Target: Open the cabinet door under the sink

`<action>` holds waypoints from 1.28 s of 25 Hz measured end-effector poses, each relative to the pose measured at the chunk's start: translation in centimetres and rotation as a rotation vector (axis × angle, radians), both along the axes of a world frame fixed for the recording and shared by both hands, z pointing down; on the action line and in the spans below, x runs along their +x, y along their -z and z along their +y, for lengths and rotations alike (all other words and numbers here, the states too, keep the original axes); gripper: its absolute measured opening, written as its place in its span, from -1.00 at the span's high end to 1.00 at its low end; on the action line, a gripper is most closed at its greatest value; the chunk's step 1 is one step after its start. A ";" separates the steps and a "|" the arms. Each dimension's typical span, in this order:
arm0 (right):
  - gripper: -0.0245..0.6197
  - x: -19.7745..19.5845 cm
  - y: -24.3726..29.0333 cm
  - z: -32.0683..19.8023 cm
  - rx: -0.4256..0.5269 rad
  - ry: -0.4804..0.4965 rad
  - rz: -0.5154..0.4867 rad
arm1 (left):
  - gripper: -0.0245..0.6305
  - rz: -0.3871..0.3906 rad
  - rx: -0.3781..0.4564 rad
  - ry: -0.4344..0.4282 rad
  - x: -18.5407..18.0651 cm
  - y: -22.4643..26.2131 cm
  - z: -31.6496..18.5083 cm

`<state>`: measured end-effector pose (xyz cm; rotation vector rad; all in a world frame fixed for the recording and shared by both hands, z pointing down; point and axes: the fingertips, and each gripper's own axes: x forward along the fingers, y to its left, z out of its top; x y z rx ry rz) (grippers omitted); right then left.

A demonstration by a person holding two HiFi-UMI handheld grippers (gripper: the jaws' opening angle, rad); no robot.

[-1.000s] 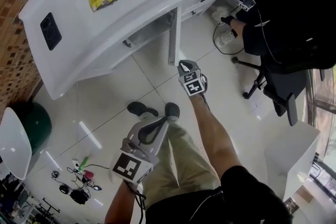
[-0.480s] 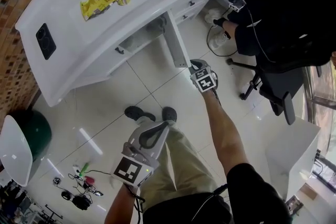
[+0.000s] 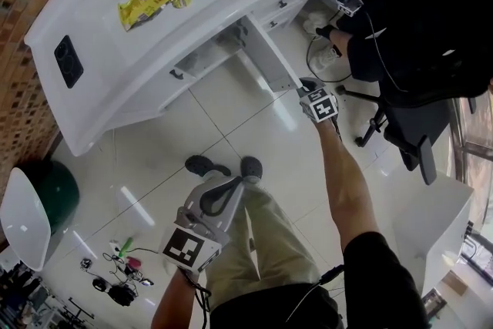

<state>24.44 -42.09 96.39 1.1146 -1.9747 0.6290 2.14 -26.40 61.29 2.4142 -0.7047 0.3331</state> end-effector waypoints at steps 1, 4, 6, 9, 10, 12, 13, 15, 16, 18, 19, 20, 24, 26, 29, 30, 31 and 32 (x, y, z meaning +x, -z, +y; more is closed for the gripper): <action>0.89 0.4 -0.2 -0.2 -0.006 0.002 0.003 | 0.88 -0.002 0.001 0.003 0.0 0.0 -0.1; 0.89 0.4 -0.2 -0.4 -0.017 0.036 0.008 | 0.88 -0.009 0.000 0.009 0.0 -0.2 -0.3; 0.89 0.3 -0.2 -0.3 -0.013 0.047 -0.004 | 0.88 -0.008 -0.002 0.008 0.5 -0.3 -0.1; 0.89 0.4 -0.2 0.0 -0.005 0.015 -0.031 | 0.88 -0.001 -0.006 0.000 1.2 -0.3 0.4; 0.89 0.4 -0.1 0.0 -0.001 0.000 -0.039 | 0.88 -0.001 -0.006 -0.004 1.4 -0.3 0.6; 0.89 0.1 0.3 -0.1 0.008 -0.026 -0.058 | 0.88 -0.009 0.004 -0.020 1.6 -0.3 0.9; 0.88 0.1 0.5 -0.1 0.010 -0.038 -0.068 | 0.88 -0.015 0.012 -0.030 1.7 -0.3 1.1; 0.88 0.3 0.9 0.2 0.015 -0.055 -0.082 | 0.88 -0.021 0.022 -0.041 2.0 -0.2 1.3; 0.87 0.4 1.1 0.5 0.020 -0.056 -0.085 | 0.88 -0.022 0.025 -0.041 2.1 0.0 1.3; 0.87 0.6 1.6 1.4 0.027 -0.055 -0.088 | 0.88 -0.022 0.029 -0.038 2.4 0.4 1.4; 0.87 0.8 2.0 2.2 0.030 -0.059 -0.093 | 0.88 -0.021 0.028 -0.036 2.6 0.7 1.5; 0.87 0.9 2.5 2.9 0.035 -0.068 -0.100 | 0.88 -0.020 0.026 -0.032 2.8 1.1 1.5; 0.87 0.6 5.5 6.3 0.071 -0.084 -0.146 | 0.88 -0.014 0.070 -0.021 3.2 3.4 1.6; 0.87 -0.5 7.2 9.0 0.074 -0.057 -0.169 | 0.88 -0.014 0.099 -0.014 3.0 5.2 2.0; 0.87 -3.3 10.9 15.3 0.048 0.001 -0.194 | 0.88 -0.002 0.078 0.016 2.2 8.5 4.0; 0.88 -4.4 12.2 16.8 0.045 0.017 -0.207 | 0.88 0.001 0.076 0.027 1.8 9.5 4.5; 0.90 -5.3 13.5 17.4 0.051 0.033 -0.218 | 0.88 0.005 0.083 0.036 1.3 10.3 4.8; 0.92 -6.2 14.9 17.5 0.066 0.046 -0.224 | 0.88 0.009 0.093 0.043 0.9 11.0 4.8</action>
